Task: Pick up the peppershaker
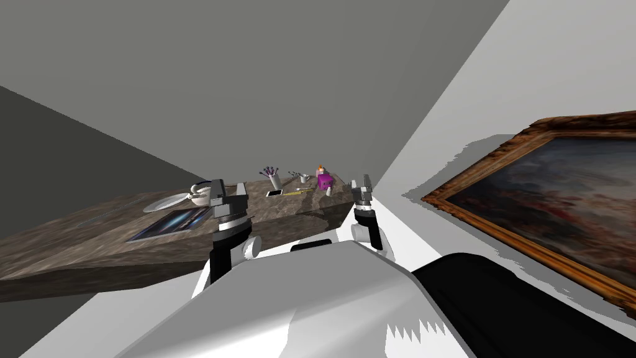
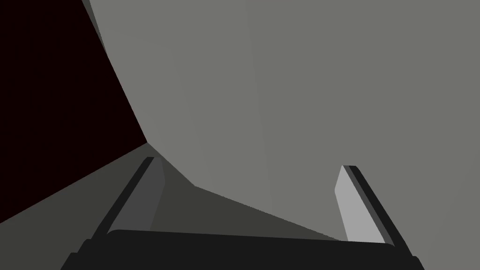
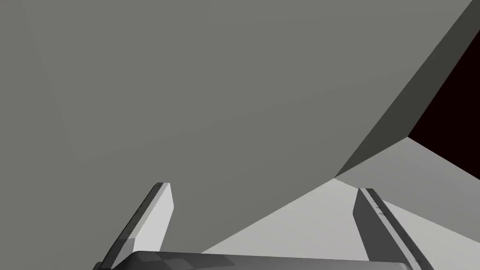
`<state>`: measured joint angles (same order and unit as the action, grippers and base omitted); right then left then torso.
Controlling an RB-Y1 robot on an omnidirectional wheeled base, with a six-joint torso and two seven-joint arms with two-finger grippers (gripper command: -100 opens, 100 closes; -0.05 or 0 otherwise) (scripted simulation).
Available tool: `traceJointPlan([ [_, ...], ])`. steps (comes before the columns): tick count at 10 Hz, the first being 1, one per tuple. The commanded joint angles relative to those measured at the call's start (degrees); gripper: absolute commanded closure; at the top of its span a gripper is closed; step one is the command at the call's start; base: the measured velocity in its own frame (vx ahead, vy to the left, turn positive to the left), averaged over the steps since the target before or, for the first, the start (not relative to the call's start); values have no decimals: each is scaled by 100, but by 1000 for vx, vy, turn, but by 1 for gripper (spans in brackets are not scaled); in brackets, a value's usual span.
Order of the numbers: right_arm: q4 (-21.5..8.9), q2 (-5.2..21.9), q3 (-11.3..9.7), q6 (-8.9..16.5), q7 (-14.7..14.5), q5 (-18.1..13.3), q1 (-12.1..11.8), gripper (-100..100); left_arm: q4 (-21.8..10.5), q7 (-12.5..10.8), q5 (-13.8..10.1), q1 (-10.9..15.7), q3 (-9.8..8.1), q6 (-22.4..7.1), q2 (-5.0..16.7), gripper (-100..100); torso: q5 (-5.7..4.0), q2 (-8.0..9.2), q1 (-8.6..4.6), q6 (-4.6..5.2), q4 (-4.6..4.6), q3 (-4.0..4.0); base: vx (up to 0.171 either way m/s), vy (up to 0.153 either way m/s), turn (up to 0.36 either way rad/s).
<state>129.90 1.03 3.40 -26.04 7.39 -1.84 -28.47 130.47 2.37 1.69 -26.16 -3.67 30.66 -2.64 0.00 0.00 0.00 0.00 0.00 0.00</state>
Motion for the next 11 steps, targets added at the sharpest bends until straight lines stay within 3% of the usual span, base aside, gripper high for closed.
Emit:
traceJointPlan([
  [1, -117, 171, -4, 15, -104, -44, 43, -100, 0, 0, 0, 0, 0, 0, 0, 0, 0, 0, 0, 0, 0, 0, -13, 19, -8],
  [5, -644, 530, 2, 88, -606, -244, 248, -100, 0, 0, 0, 1, 1, 0, -1, 0, 5, 15, 22, 0, 3, 9, -37, 63, -19],
  [10, -1447, 730, 58, 213, -1409, -549, 599, -100, 0, 0, 0, 0, 1, 0, -1, 0, 5, 9, 24, 0, 2, 5, -32, 66, -23],
  [11, -1468, 730, 58, 213, -1447, -549, 599, -100, 0, 0, 0, 0, 1, 0, -1, 0, 7, 12, 30, 0, 3, 7, -35, 58, -12],
])
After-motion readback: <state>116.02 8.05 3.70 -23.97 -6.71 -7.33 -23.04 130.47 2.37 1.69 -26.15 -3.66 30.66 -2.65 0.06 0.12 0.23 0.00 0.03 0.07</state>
